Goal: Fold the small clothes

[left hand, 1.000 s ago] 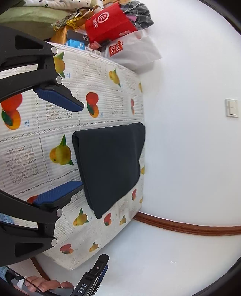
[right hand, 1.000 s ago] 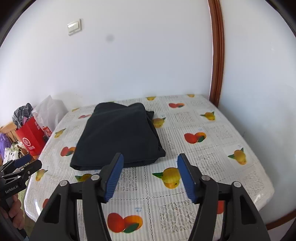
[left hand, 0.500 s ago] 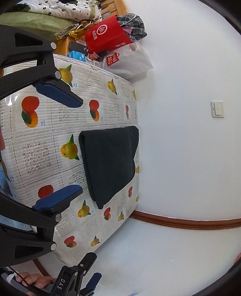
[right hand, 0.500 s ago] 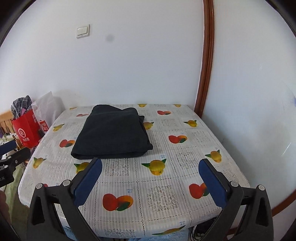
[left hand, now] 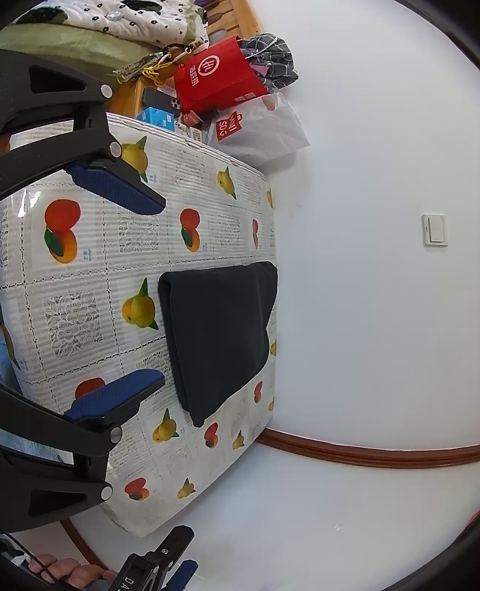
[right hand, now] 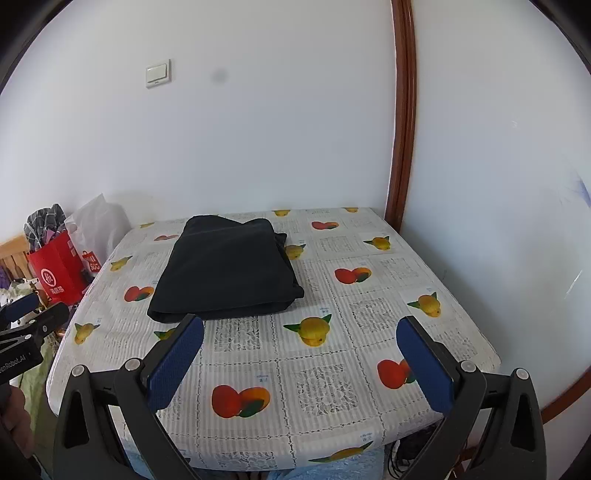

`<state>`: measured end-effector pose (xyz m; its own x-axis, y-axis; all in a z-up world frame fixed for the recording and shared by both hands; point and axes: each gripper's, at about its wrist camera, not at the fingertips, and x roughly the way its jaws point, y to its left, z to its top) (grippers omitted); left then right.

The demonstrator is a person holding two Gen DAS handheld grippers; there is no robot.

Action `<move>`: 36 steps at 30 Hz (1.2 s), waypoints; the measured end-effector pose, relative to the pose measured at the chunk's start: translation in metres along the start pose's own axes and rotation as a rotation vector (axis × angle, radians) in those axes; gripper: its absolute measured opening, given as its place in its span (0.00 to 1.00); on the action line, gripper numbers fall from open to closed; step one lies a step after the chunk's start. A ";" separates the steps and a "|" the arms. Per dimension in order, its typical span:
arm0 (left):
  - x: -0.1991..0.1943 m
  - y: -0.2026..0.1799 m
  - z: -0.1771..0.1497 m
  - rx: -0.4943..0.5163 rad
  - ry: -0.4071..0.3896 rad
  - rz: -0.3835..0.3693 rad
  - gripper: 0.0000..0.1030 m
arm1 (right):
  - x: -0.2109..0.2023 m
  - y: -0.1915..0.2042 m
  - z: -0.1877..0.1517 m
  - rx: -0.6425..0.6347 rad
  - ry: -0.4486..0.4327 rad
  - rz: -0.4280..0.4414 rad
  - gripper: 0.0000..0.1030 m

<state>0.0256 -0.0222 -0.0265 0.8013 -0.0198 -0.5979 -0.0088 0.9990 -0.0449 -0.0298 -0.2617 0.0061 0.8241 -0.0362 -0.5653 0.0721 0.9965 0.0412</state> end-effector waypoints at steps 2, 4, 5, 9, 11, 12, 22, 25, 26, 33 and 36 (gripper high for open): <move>-0.001 0.001 0.000 -0.004 -0.001 -0.001 0.82 | 0.000 -0.001 0.000 -0.002 0.001 -0.008 0.99; -0.001 0.002 0.000 -0.004 -0.002 0.001 0.82 | 0.000 -0.001 -0.001 0.004 0.002 -0.007 0.99; -0.002 0.002 0.000 -0.004 -0.002 0.002 0.82 | 0.000 -0.002 -0.001 0.008 0.003 -0.006 0.99; -0.002 0.000 0.000 0.003 -0.003 0.002 0.82 | 0.000 -0.004 -0.002 0.022 0.007 -0.005 0.99; -0.003 -0.001 0.000 0.002 -0.004 0.000 0.82 | 0.000 -0.003 -0.002 0.020 0.010 -0.006 0.99; -0.003 -0.002 0.000 0.002 -0.004 -0.003 0.82 | 0.000 -0.003 -0.002 0.018 0.010 -0.007 0.99; -0.004 -0.008 0.000 0.007 -0.003 -0.009 0.82 | -0.002 -0.008 -0.004 0.017 0.010 -0.009 0.99; -0.004 -0.010 0.000 0.007 -0.003 -0.008 0.82 | -0.002 -0.009 -0.005 0.017 0.011 -0.017 0.99; -0.005 -0.010 0.000 0.008 -0.004 -0.010 0.82 | -0.002 -0.010 -0.005 0.019 0.011 -0.017 0.99; -0.006 -0.010 0.001 0.013 -0.005 -0.013 0.82 | -0.002 -0.013 -0.007 0.030 0.012 -0.017 0.99; -0.007 -0.010 0.002 0.018 -0.005 -0.014 0.82 | -0.003 -0.014 -0.007 0.030 0.011 -0.015 0.99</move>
<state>0.0215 -0.0322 -0.0205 0.8045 -0.0339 -0.5929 0.0133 0.9992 -0.0390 -0.0370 -0.2746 0.0012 0.8165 -0.0503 -0.5751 0.1014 0.9932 0.0571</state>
